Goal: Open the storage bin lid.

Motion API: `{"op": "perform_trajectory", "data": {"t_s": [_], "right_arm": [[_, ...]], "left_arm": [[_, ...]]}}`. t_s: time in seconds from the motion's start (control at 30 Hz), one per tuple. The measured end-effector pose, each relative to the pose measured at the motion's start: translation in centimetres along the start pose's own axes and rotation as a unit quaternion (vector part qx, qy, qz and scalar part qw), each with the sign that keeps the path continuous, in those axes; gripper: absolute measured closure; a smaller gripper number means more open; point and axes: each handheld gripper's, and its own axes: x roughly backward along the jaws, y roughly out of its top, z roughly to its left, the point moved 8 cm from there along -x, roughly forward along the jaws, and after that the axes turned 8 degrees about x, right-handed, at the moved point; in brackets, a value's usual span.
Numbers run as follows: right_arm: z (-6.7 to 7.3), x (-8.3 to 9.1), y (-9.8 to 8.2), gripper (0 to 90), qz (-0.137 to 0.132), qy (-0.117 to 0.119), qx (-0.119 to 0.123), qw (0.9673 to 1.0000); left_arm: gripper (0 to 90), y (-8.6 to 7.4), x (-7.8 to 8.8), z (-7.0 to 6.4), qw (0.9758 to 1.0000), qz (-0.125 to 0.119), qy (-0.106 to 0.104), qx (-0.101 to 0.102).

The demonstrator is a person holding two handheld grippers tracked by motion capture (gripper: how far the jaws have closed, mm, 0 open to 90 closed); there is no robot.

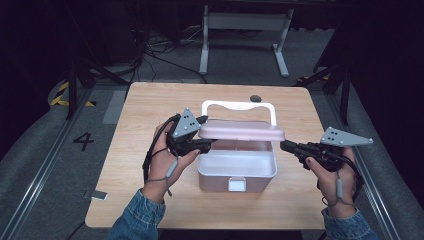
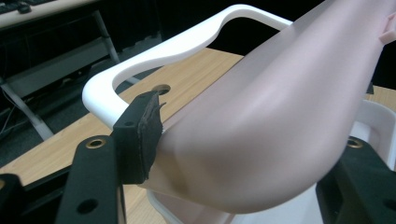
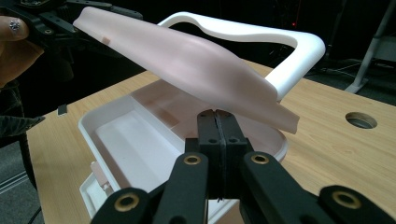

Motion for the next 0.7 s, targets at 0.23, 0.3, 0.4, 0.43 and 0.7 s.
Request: {"op": "perform_trajectory", "data": {"t_s": [0.23,0.3,0.4,0.43,0.7], "right_arm": [[0.1,0.0,-0.1,90.0,0.002,0.000,0.005,1.0000],[0.2,0.1,-0.1,89.1,0.001,0.000,0.004,1.0000],[0.2,0.1,-0.4,87.9,0.002,0.000,0.004,1.0000],[0.1,0.2,-0.5,87.6,0.004,-0.002,0.004,1.0000],[-0.6,1.9,-1.2,85.8,0.003,-0.025,-0.005,0.9997]], "left_arm": [[40.8,0.1,0.1,0.1,1.0000,0.000,-0.006,0.001],[42.4,0.3,0.1,0.3,1.0000,0.000,-0.006,0.001],[45.9,0.9,-0.1,0.6,0.9999,-0.006,-0.011,0.004],[47.0,1.0,-0.3,0.7,0.9999,-0.006,-0.010,0.002],[52.2,2.0,-0.9,1.4,0.9999,-0.005,-0.016,0.002]]}}
